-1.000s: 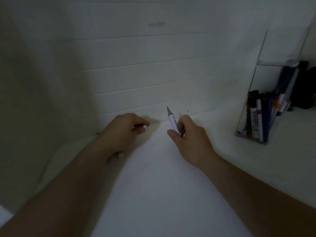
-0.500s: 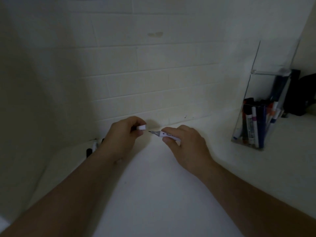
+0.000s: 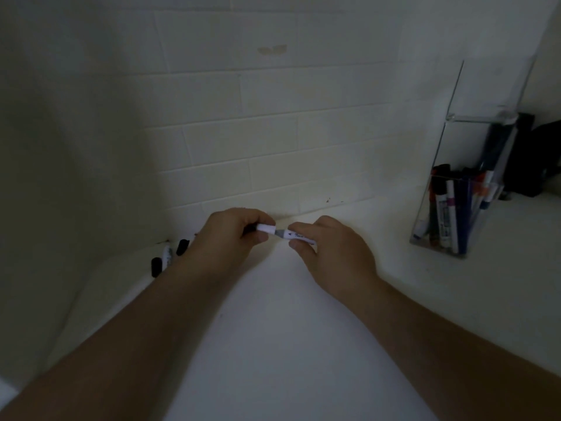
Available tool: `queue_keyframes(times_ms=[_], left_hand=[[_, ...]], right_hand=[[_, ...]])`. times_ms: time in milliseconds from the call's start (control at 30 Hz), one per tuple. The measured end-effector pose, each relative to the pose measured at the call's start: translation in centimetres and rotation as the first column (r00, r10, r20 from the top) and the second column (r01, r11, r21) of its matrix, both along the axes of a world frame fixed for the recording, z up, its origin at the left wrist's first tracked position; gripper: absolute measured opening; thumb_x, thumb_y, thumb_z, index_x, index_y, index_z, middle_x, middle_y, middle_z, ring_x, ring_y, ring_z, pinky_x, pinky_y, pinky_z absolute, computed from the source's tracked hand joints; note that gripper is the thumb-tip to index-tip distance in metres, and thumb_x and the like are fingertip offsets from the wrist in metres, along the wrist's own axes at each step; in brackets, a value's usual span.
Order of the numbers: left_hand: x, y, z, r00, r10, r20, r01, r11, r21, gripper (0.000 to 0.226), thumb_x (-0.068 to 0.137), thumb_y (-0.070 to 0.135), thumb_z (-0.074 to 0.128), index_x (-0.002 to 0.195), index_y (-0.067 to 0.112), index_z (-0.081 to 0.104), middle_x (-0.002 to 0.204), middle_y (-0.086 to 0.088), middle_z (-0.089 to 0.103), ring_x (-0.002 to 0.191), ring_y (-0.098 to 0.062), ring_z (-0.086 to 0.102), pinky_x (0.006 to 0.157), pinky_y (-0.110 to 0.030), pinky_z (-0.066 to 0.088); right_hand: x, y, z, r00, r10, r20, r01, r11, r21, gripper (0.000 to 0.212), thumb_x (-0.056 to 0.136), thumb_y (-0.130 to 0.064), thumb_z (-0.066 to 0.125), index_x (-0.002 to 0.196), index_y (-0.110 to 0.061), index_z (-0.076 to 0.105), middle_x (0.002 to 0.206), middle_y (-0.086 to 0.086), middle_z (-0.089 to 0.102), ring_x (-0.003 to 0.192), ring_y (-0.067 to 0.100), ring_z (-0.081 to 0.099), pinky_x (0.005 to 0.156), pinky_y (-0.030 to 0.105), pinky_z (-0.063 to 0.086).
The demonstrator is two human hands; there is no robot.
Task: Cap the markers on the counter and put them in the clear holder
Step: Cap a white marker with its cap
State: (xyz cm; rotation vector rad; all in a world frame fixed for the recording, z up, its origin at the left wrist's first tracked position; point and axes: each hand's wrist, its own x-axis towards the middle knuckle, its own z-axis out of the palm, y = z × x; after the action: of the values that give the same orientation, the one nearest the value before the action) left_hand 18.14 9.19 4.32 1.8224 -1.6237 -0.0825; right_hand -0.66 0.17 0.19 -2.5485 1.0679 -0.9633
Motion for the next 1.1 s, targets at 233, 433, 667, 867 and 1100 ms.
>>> queue_keyframes(times_ms=[233, 433, 667, 867, 1100], left_hand=[[-0.2, 0.3, -0.1, 0.999, -0.032, 0.012, 0.031, 0.998, 0.054, 0.018, 0.093, 0.025, 0.068, 0.109, 0.031, 0.075, 0.097, 0.021, 0.069, 0.088, 0.008, 0.061, 0.076, 0.000, 0.037], [-0.9, 0.1, 0.6, 1.000, -0.027, -0.001, 0.027, 0.999, -0.027, 0.016, 0.089, 0.020, 0.073, 0.102, 0.030, 0.077, 0.092, 0.020, 0.072, 0.088, 0.006, 0.064, 0.075, -0.001, 0.038], [-1.4, 0.2, 0.7, 0.997, -0.060, 0.041, 0.063, 0.994, -0.089, 0.016, 0.090, 0.018, 0.073, 0.102, 0.027, 0.077, 0.097, 0.017, 0.074, 0.088, 0.002, 0.065, 0.076, 0.001, 0.038], [-4.0, 0.2, 0.6, 0.882, -0.113, -0.457, -0.025, 0.958, -0.284, 0.019, 0.085, 0.021, 0.077, 0.100, 0.032, 0.072, 0.086, 0.011, 0.076, 0.082, -0.003, 0.070, 0.082, -0.026, 0.056], [-6.8, 0.3, -1.7, 0.941, -0.338, 0.022, 0.333, 0.913, -0.236, 0.038, 0.089, 0.024, 0.069, 0.123, 0.035, 0.057, 0.103, 0.020, 0.067, 0.095, 0.007, 0.060, 0.084, -0.010, 0.044]], right_hand=[[-0.4, 0.5, 0.6, 0.996, -0.024, -0.088, 0.013, 0.992, -0.128, 0.031, 0.099, -0.057, 0.044, 0.117, -0.041, 0.064, 0.086, -0.007, 0.058, 0.079, 0.017, 0.060, 0.063, 0.035, 0.048], [-0.4, 0.8, 0.5, 1.000, -0.012, -0.021, 0.008, 0.983, -0.182, 0.034, 0.099, -0.059, 0.040, 0.116, -0.040, 0.063, 0.082, -0.005, 0.059, 0.074, 0.017, 0.060, 0.058, 0.035, 0.048], [-0.7, 0.7, 0.4, 0.999, 0.004, 0.040, 0.002, 0.990, -0.139, 0.037, 0.099, -0.062, 0.038, 0.121, -0.044, 0.062, 0.090, -0.010, 0.063, 0.079, 0.012, 0.061, 0.064, 0.035, 0.051], [-0.9, 0.9, 2.1, 0.999, 0.012, -0.052, -0.024, 0.972, -0.233, 0.038, 0.103, -0.049, 0.037, 0.134, -0.035, 0.053, 0.107, -0.004, 0.070, 0.092, 0.027, 0.058, 0.076, 0.044, 0.051], [-5.1, -1.0, 10.7, 0.957, 0.049, 0.287, 0.003, 0.984, -0.179, 0.007, 0.103, -0.027, 0.051, 0.102, -0.021, 0.055, 0.093, -0.002, 0.060, 0.078, 0.013, 0.057, 0.068, 0.029, 0.049]])
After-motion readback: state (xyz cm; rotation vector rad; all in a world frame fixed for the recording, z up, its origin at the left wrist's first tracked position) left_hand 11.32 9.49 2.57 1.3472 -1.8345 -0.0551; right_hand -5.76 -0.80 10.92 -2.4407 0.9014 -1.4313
